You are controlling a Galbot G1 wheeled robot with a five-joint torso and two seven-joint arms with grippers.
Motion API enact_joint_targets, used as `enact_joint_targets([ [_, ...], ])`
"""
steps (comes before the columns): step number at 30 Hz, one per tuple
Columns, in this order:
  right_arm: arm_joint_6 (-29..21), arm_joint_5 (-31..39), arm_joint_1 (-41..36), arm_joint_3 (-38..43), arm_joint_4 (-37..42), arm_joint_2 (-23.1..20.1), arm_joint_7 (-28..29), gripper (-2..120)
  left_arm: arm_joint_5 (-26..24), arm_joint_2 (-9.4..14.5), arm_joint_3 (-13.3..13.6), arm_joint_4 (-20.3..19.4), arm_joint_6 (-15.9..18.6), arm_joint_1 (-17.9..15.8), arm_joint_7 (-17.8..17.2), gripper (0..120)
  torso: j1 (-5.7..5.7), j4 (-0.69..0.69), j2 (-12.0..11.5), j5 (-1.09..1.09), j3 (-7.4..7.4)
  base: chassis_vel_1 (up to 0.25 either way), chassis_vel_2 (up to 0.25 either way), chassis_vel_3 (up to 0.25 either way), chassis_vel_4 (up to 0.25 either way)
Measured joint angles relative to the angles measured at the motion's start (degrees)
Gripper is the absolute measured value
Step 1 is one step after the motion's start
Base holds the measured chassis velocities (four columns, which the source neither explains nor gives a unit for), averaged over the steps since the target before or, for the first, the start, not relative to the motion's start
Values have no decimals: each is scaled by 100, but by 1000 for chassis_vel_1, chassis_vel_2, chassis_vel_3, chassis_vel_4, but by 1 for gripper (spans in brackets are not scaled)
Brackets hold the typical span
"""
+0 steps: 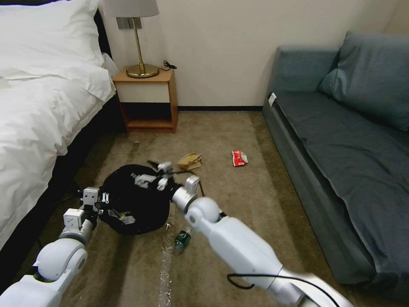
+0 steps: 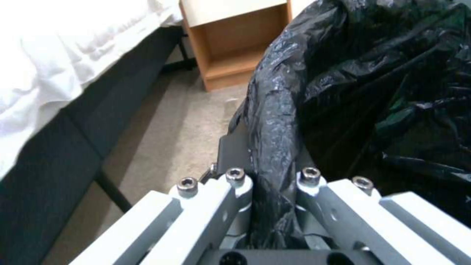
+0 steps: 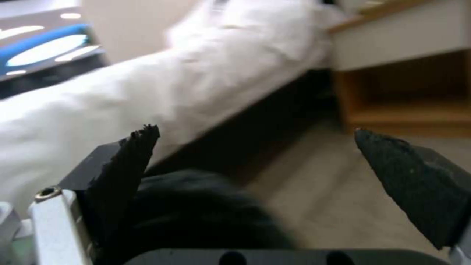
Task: Pick up the trash bin, then pick up the garbage on the floor and place it into the trash bin.
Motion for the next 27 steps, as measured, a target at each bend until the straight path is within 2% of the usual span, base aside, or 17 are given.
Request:
enact_joint_targets([
  [1, -113, 164, 136, 90, -169, 6, 382, 100, 28, 5, -74, 23, -27, 44, 5, 4, 0, 0, 0, -1, 0, 0, 0, 0, 0],
  [2, -113, 164, 136, 90, -169, 6, 382, 100, 28, 5, -74, 23, -27, 44, 5, 4, 0, 0, 0, -1, 0, 0, 0, 0, 0],
  [4, -493, 330, 330, 197, -436, 52, 1085, 100, 57, -23, -168, 41, -84, 109, 30, 4, 0, 1, 0, 0, 0, 0, 0, 0, 0],
  [6, -518, 339, 339, 204, -456, 59, 1126, 100, 60, -26, -176, 41, -89, 113, 33, 4, 0, 1, 0, 0, 0, 0, 0, 0, 0],
  [8, -786, 397, 420, 304, -856, 195, 1677, 100, 63, -57, -257, 32, -112, 137, 43, 4, 0, 1, 0, -1, 0, 0, 0, 0, 0],
  [14, -847, 92, 329, 389, -1261, 285, 1773, 100, 11, 11, -333, 11, -130, 138, 61, 4, 0, 1, 0, -1, 0, 0, 0, 0, 0],
  [16, -807, -480, 155, 479, -1602, 378, 1715, 100, -44, 113, -420, -5, -166, 179, 117, 4, 0, 0, 0, -1, 0, 0, 0, 0, 0],
  [21, -763, -1086, -99, 646, -1925, 492, 1693, 100, -109, 215, -518, -9, -207, 246, 176, 4, 0, 2, 0, -1, 0, 0, 0, 0, 0],
  [27, -1067, -1491, -488, 721, -2049, 534, 1848, 100, -133, 244, -617, 62, -248, 279, 236, 4, 0, 0, 0, -1, 0, 0, 0, 0, 0],
])
